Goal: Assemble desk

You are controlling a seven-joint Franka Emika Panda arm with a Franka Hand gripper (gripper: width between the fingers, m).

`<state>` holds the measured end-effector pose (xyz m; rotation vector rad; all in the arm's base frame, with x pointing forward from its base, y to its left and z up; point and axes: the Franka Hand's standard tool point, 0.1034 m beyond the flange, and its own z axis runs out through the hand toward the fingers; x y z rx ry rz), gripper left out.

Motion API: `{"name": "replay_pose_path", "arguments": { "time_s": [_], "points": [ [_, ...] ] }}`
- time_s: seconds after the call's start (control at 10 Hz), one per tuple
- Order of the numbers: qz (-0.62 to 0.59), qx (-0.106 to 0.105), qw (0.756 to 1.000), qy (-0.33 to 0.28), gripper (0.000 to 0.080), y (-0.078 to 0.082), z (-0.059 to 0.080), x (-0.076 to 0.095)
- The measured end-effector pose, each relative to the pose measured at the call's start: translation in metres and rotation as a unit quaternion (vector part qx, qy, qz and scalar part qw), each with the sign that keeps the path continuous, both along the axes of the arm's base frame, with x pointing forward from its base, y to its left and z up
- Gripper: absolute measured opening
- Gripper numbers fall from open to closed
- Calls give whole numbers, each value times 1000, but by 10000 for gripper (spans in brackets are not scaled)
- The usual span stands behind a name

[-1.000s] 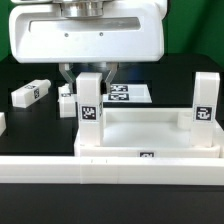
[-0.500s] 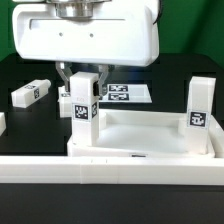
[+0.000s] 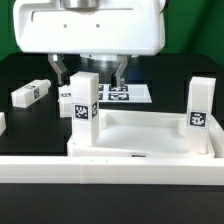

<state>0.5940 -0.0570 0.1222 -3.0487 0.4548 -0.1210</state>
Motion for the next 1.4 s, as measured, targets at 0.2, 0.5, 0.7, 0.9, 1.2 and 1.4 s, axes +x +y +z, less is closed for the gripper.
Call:
{"name": "replay_pose_path", "arguments": {
  "time_s": [0.2, 0.5, 0.7, 0.9, 1.2, 1.4],
  "points": [
    [25, 1, 1000, 0, 648, -2, 8, -12],
    [26, 1, 1000, 2, 648, -2, 5, -12],
    [26, 1, 1000, 2, 648, -1, 5, -12],
    [-46, 6, 999, 2, 648, 19, -4, -29],
    [-52, 4, 999, 0, 648, 23, -7, -30],
    [-63, 6, 998, 1, 648, 24, -8, -30]
  ]
}}
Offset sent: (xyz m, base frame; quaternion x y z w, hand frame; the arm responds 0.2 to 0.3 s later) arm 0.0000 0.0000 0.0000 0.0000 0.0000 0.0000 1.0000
